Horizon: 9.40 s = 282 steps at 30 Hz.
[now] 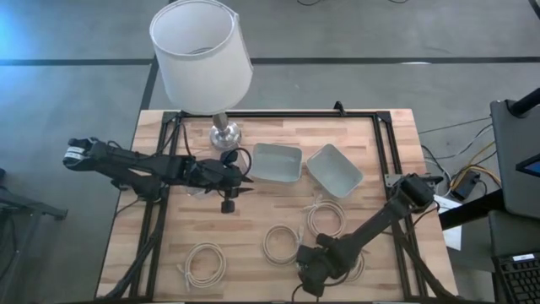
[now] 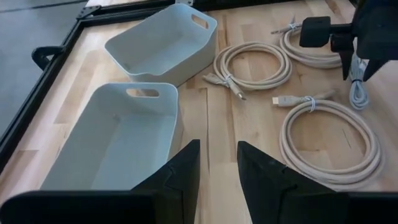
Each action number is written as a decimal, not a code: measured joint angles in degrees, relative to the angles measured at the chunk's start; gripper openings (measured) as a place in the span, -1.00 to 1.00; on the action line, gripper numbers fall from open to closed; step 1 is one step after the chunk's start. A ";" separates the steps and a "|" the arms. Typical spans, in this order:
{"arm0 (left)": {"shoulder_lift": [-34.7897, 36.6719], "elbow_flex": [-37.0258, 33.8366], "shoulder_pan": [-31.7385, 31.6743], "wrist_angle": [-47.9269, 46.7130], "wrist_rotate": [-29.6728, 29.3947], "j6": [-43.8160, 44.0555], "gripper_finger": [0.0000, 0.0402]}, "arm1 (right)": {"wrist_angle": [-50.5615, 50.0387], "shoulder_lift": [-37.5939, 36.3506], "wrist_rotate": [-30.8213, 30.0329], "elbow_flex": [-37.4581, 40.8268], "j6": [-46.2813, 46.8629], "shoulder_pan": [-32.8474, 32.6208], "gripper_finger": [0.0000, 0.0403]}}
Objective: Pick & Place USB Port
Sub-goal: Put the blue usb cable into the transparent bin, then put the brown hdmi cable into the left light brown bin
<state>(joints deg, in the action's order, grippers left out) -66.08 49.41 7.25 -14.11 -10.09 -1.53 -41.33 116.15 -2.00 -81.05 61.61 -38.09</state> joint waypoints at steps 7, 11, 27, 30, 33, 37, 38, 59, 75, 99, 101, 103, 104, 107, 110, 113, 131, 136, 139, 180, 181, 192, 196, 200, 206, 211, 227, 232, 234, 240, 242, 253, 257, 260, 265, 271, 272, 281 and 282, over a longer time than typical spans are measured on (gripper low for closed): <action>0.00 0.00 0.00 -0.75 0.00 0.17 -0.46 | 7.29 0.51 0.39 2.57 0.06 0.00 -0.40; 0.00 0.00 0.00 -0.92 0.00 0.26 -0.46 | 9.15 0.51 0.16 3.47 -0.28 0.20 -0.41; 0.00 0.00 0.00 -0.93 0.00 2.06 -0.46 | 8.33 0.12 0.78 3.25 -16.59 3.78 -0.87; 0.00 0.00 0.09 -0.94 0.01 3.55 -0.46 | 8.26 -1.81 1.01 2.15 -20.42 4.66 -0.84; 0.00 0.00 0.53 -0.95 0.11 4.76 -0.46 | 8.53 -5.81 0.08 1.90 -25.35 5.50 -0.79; 0.00 0.00 2.12 -0.93 0.15 4.84 -0.46 | 8.27 -11.78 -6.45 2.29 -35.40 5.82 -0.79; -0.01 0.00 2.66 -0.92 0.15 4.84 -0.46 | 8.49 -13.49 -9.13 2.33 -38.91 5.79 -0.80; -0.13 -15.39 13.95 36.35 -13.20 -0.38 -0.46 | 71.33 -29.02 5.00 30.70 -69.92 32.61 -0.76; -2.78 -24.76 12.72 62.33 -24.54 5.19 -0.46 | 86.91 -19.69 8.48 26.63 -67.78 37.23 -0.76; -5.01 -22.39 12.72 57.23 -33.99 10.17 -0.46 | 71.21 -11.44 12.66 11.25 -69.24 37.83 -0.76; -4.98 -22.37 12.72 57.57 -34.43 10.15 -0.46 | 71.14 -11.47 12.66 11.04 -69.24 37.81 -0.76; -4.94 -22.36 12.72 58.04 -34.51 9.92 -0.46 | 71.24 -11.53 12.72 10.99 -69.22 37.81 -0.76; -4.94 -22.36 12.72 58.05 -34.51 9.66 -0.46 | 71.22 -11.55 12.74 10.99 -69.24 37.81 -0.76; -4.94 -22.36 12.72 57.87 -34.46 9.19 -0.52 | 71.09 -11.55 12.74 10.99 -69.12 37.81 -0.76; -4.94 -22.37 12.72 57.64 -34.25 9.16 -0.68 | 70.32 -11.57 12.73 10.95 -69.07 37.81 -0.76; -4.94 -22.38 12.72 57.42 -33.90 9.14 -0.85 | 69.29 -11.61 12.39 10.88 -69.18 37.81 -0.76; -4.81 -22.43 12.72 49.20 -33.40 20.94 -0.96 | 59.65 -13.18 12.69 10.95 -67.55 37.66 -0.30; -3.96 -21.56 12.83 45.72 -31.24 24.58 -0.96 | 49.59 -17.02 8.41 10.99 -67.55 37.62 -0.20; -3.96 -20.43 12.83 40.39 -30.16 26.86 -0.96 | 42.42 -19.72 5.38 11.01 -66.87 37.64 -0.16; -12.54 3.43 -22.40 -39.25 9.53 35.84 -0.91 | 25.19 -25.98 0.37 11.21 -59.02 36.06 -0.26; -13.32 3.43 -22.41 -39.08 9.56 35.81 -0.91 | 25.21 -25.98 0.39 11.21 -59.08 36.06 -0.26; -20.16 3.43 -22.56 -38.87 11.79 30.76 -0.91 | 25.21 -25.98 0.37 11.21 -59.23 36.06 -0.28; -21.37 3.41 -22.57 -38.42 11.82 28.95 -0.91 | 25.22 -25.98 0.37 11.21 -59.23 36.06 -0.31; -22.25 3.41 -22.63 -37.79 11.82 28.51 -0.90 | 25.23 -25.98 0.37 11.21 -59.23 36.06 -0.32; -22.24 3.41 -22.62 -37.30 11.14 28.04 -0.77 | 25.23 -25.98 0.38 11.21 -59.24 36.06 -0.30; -21.77 3.41 -22.62 -37.30 9.52 27.88 -0.62 | 25.23 -25.98 0.39 11.21 -59.26 36.06 -0.32; -15.95 3.39 -17.57 -37.28 0.06 34.56 -0.56 | 25.23 -25.96 0.37 11.31 -60.57 36.06 -0.30; -11.84 3.39 -12.26 -36.96 -3.61 38.51 -0.57 | 25.21 -25.96 0.39 11.92 -60.55 36.06 -0.33; -10.41 3.41 -9.55 -36.90 -5.62 40.23 -0.58 | 25.22 -25.96 0.39 12.10 -60.55 36.06 -0.35; -6.23 3.39 -0.05 -36.63 -13.16 45.15 -0.58 | 25.26 -25.96 0.39 12.44 -60.55 36.09 -0.38; -5.18 3.39 3.44 -35.80 -15.63 45.41 -0.58 | 25.29 -25.95 0.38 12.55 -60.55 36.09 -0.38; -4.96 3.39 19.93 -30.98 -20.01 45.27 -0.58 | 25.68 -25.93 0.39 14.50 -59.18 36.09 -0.35; -5.91 3.39 23.87 -29.77 -22.66 45.22 -0.58 | 25.78 -25.93 0.42 15.42 -58.66 36.08 -0.38; -6.53 3.39 25.99 -29.35 -24.70 45.21 -0.58 | 25.86 -25.93 0.56 16.83 -53.96 35.95 -0.40; -6.86 2.67 27.85 -28.76 -25.42 45.23 -0.58 | 25.65 -25.93 1.12 19.89 -48.70 35.82 -0.44; -6.87 0.61 28.13 -27.73 -25.41 45.23 -0.58 | 27.63 -25.93 6.27 23.31 -48.46 34.81 -0.48; -6.88 0.23 28.13 -27.58 -25.42 45.23 -0.58 | 28.92 -25.93 6.73 24.09 -48.45 34.31 -0.49; -6.88 -1.18 28.13 -27.40 -25.40 45.27 -0.58 | 36.58 -25.05 7.10 27.89 -43.48 28.65 -0.50; -6.88 -1.18 28.12 -27.20 -25.39 45.40 -0.58 | 36.56 -24.48 7.10 27.81 -42.21 28.24 -0.50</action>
<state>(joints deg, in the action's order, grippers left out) -72.97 48.23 35.36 -41.31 -35.48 43.87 -4.77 91.67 5.10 -53.24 19.39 -9.85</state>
